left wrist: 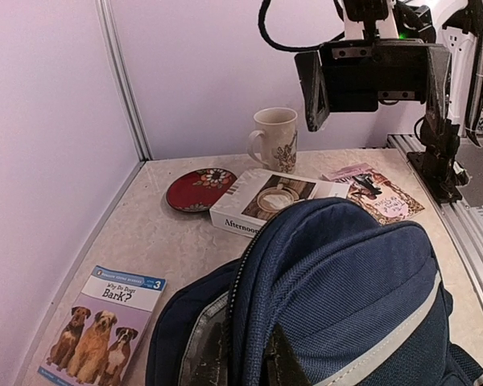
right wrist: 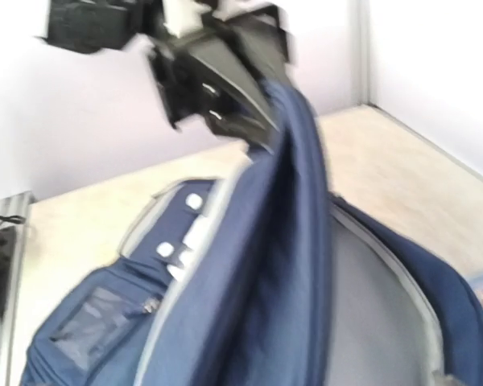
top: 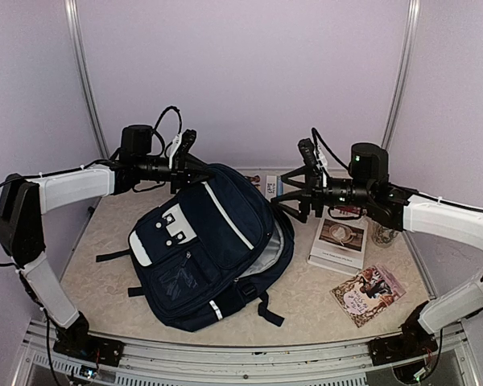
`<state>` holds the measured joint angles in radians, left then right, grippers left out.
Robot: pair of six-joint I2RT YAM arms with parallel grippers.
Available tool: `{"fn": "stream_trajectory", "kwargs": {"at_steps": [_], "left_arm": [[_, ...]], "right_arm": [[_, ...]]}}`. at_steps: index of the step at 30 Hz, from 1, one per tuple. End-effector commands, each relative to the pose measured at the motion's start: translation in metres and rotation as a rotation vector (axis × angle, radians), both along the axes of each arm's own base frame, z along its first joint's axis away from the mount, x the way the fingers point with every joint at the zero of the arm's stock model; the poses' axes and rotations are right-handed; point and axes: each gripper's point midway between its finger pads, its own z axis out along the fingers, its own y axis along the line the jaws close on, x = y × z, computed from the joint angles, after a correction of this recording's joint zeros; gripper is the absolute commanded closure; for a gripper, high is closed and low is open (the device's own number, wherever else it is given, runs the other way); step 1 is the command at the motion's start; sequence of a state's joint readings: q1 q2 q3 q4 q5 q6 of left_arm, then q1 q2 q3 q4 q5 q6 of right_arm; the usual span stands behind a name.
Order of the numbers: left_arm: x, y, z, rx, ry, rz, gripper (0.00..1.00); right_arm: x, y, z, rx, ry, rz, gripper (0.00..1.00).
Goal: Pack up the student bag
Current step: Pass from the left arm to the right
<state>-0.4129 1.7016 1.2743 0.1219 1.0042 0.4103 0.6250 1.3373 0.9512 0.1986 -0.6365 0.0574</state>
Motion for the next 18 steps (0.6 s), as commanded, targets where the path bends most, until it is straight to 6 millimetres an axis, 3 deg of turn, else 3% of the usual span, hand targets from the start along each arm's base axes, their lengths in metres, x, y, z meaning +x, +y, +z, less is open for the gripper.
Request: {"fn": "stream_trajectory", "kwargs": {"at_steps": [1,4,7,9,13,17,18], "left_arm": [[-0.009,-0.003,0.035,-0.039,-0.118,-0.021,1.0],[-0.011,-0.005,0.033,-0.027,-0.121,-0.026,1.0],[-0.011,-0.006,0.033,-0.015,-0.118,-0.024,1.0],[-0.011,-0.006,0.032,-0.01,-0.12,-0.02,1.0],[-0.009,-0.007,0.028,0.01,-0.125,-0.002,1.0],[-0.008,-0.007,0.024,0.031,-0.13,0.011,1.0],[-0.005,-0.007,0.024,0.033,-0.132,0.024,1.0]], "right_arm": [[0.009,0.016,-0.014,-0.042,0.018,0.075,0.02],[0.024,0.029,-0.024,-0.059,0.062,0.099,0.1],[0.024,0.047,-0.037,-0.061,0.175,0.206,0.33],[0.013,0.055,-0.043,-0.046,0.23,0.303,0.47],[-0.02,0.06,-0.043,-0.024,0.212,0.42,0.63],[-0.033,0.063,-0.058,-0.056,0.242,0.442,1.0],[-0.034,0.063,-0.059,-0.053,0.248,0.445,1.0]]}}
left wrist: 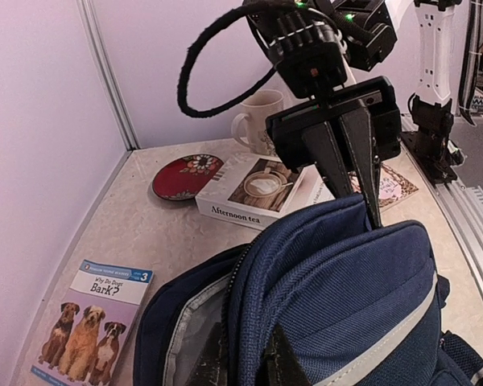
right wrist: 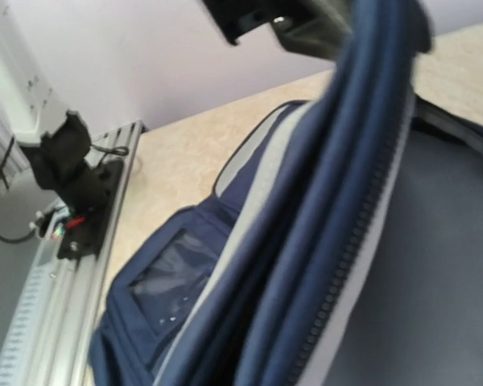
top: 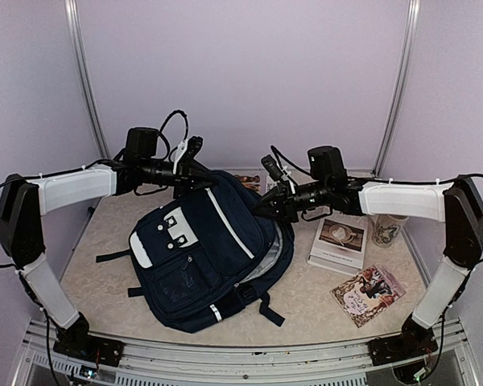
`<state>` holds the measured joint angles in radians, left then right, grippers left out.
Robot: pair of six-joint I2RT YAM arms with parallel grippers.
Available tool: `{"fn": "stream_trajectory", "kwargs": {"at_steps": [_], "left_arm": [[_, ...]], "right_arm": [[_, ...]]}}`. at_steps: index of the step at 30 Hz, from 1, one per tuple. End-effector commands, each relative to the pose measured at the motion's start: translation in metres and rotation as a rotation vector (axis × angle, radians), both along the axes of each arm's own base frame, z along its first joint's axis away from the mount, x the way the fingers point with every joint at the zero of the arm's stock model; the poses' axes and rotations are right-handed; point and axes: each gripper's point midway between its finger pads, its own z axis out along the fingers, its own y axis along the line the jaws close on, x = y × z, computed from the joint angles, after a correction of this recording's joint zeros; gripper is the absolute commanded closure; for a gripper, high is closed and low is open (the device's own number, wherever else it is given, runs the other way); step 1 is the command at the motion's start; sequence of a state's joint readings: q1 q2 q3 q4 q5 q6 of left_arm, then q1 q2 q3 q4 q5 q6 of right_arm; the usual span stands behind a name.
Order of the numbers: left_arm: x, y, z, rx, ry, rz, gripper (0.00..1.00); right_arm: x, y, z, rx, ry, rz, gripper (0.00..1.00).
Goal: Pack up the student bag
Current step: Pass from the left arm to the right, then pass from the right arm to the left
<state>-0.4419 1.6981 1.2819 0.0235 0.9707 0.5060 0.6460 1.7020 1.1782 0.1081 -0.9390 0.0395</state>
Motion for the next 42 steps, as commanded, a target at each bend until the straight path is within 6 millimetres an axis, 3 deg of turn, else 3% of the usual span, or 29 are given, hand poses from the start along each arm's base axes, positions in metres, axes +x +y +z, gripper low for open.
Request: {"fn": "stream_trajectory", "kwargs": {"at_steps": [1,2,4,5,7,9,12,15,19,25,27,28,31,35,42], "left_arm": [[0.008,0.001,0.039,-0.029,-0.124,0.06,1.0],[0.013,0.001,0.042,-0.033,-0.122,0.093,0.96],[0.036,0.005,0.048,-0.039,-0.119,0.234,0.45],[0.05,0.009,0.053,-0.049,-0.105,0.331,0.27],[0.079,0.024,0.065,-0.073,-0.059,0.554,0.15],[0.1,0.048,0.083,-0.14,0.018,0.776,0.11],[0.104,0.083,0.104,-0.251,0.124,0.984,0.02],[0.082,0.084,0.123,-0.308,0.168,0.986,0.01],[0.051,0.07,0.112,-0.251,0.192,1.0,0.02],[-0.03,0.06,0.105,-0.237,0.076,0.906,0.09],[-0.05,0.064,0.087,-0.198,0.003,0.962,0.09],[-0.067,0.058,0.073,-0.163,-0.035,0.959,0.08],[-0.09,0.057,0.026,-0.048,-0.131,1.019,0.01],[-0.096,0.047,-0.022,0.093,-0.193,1.038,0.01],[-0.117,0.003,-0.071,0.183,-0.251,0.874,0.01]], "right_arm": [[-0.04,0.004,0.001,0.024,0.044,0.133,1.0],[-0.041,0.005,0.002,0.035,0.044,0.137,1.0],[-0.04,0.008,0.007,0.058,0.044,0.129,1.0],[-0.038,0.01,0.01,0.072,0.05,0.118,1.0],[-0.03,0.015,0.016,0.108,0.054,0.068,1.0],[-0.022,0.023,0.02,0.137,0.051,0.012,1.0],[-0.006,0.038,0.021,0.157,0.021,-0.099,1.0],[0.007,0.047,0.03,0.241,0.044,-0.189,1.0],[0.028,0.052,0.045,0.382,0.135,-0.274,1.0],[0.051,0.06,0.065,0.469,0.183,-0.36,1.0],[0.053,0.06,0.065,0.487,0.198,-0.406,1.0],[0.052,0.062,0.066,0.497,0.204,-0.414,1.0],[0.049,0.067,0.07,0.52,0.224,-0.421,1.0],[0.046,0.067,0.082,0.553,0.183,-0.451,1.0],[0.036,0.065,0.103,0.593,0.117,-0.481,1.0]]}}
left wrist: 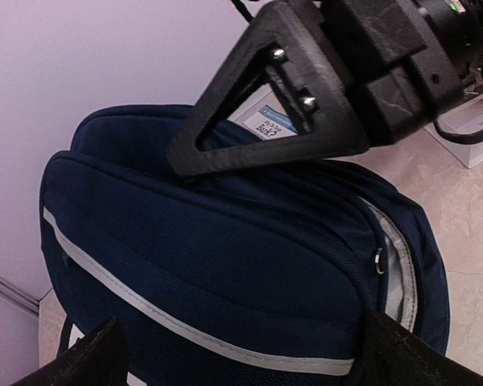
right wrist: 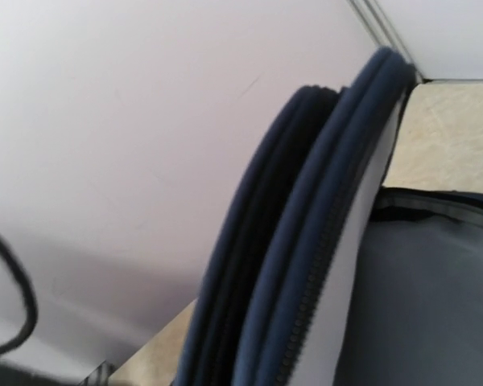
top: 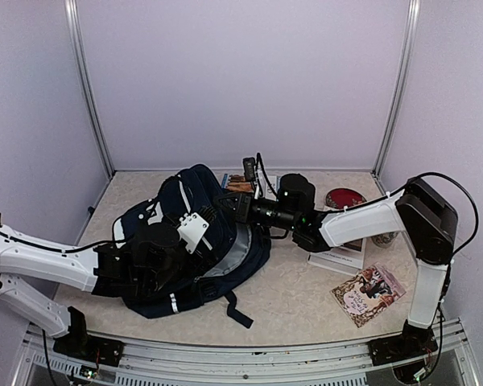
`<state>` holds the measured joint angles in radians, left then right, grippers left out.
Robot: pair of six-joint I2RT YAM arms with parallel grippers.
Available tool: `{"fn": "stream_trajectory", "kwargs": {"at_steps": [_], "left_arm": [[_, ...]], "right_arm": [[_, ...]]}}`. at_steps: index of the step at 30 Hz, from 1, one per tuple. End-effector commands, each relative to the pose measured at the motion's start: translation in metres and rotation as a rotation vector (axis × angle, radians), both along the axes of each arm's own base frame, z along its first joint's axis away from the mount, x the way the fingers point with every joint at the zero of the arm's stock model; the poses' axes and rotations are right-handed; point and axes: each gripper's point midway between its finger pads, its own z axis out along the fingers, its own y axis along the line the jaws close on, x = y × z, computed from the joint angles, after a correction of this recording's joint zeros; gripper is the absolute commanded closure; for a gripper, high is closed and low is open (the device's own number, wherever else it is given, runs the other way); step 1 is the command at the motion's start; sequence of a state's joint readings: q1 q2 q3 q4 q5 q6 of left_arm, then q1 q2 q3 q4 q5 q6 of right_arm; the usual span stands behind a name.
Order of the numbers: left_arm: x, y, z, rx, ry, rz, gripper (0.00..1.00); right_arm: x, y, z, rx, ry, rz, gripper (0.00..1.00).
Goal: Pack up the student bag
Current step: Pass from the right arm to the left
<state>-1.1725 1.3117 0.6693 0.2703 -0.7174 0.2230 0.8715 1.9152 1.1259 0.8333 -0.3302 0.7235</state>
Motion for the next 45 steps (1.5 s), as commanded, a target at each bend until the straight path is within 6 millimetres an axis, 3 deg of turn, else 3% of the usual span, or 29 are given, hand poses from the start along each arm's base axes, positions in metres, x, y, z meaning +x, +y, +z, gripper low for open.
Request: {"fn": "stream_trajectory", "kwargs": {"at_steps": [1,8,12,17,20,29,30,31,32,35,37,40,42,43,45], "left_arm": [[-0.017,-0.028,-0.008,-0.012,-0.038,-0.126,0.01],[-0.014,-0.027,-0.044,0.061,-0.011,-0.128,0.01],[0.01,-0.01,-0.049,0.049,-0.017,-0.019,0.01],[0.025,-0.013,-0.063,0.176,-0.091,0.088,0.01],[0.033,0.004,-0.058,0.238,-0.181,0.244,0.01],[0.041,0.019,-0.06,0.256,-0.233,0.314,0.02],[0.044,0.021,-0.059,0.25,-0.234,0.328,0.08],[0.047,0.024,-0.057,0.234,-0.231,0.346,0.21],[0.049,0.029,-0.053,0.213,-0.23,0.369,0.4],[0.052,0.04,-0.041,0.153,-0.22,0.4,0.82],[0.053,0.046,-0.032,0.112,-0.215,0.41,1.0],[0.056,0.065,-0.021,0.082,-0.208,0.465,1.0],[0.061,0.082,-0.014,0.088,-0.199,0.529,1.0],[0.063,0.093,-0.009,0.09,-0.198,0.564,1.0],[0.065,0.114,-0.001,0.089,-0.191,0.623,1.0]], "right_arm": [[0.0,-0.014,0.097,0.211,-0.205,-0.104,1.0],[0.001,-0.015,0.097,0.222,-0.204,-0.123,1.0],[-0.002,-0.012,0.099,0.235,-0.207,-0.11,1.0],[-0.003,-0.01,0.099,0.236,-0.213,-0.119,1.0],[-0.002,-0.011,0.1,0.23,-0.217,-0.127,1.0],[-0.002,-0.007,0.095,0.228,-0.21,-0.116,1.0],[-0.002,-0.006,0.095,0.225,-0.208,-0.112,1.0],[-0.002,-0.005,0.094,0.22,-0.206,-0.107,1.0],[-0.002,-0.005,0.093,0.215,-0.203,-0.104,1.0],[-0.002,-0.004,0.089,0.19,-0.208,-0.103,1.0],[0.001,-0.002,0.087,0.155,-0.215,-0.091,0.99],[0.015,-0.006,0.073,0.05,-0.179,-0.056,0.66],[0.032,-0.021,0.056,-0.045,-0.137,-0.066,0.35],[0.041,-0.033,0.046,-0.099,-0.118,-0.094,0.24],[0.068,-0.066,0.029,-0.196,-0.075,-0.186,0.17]]}}
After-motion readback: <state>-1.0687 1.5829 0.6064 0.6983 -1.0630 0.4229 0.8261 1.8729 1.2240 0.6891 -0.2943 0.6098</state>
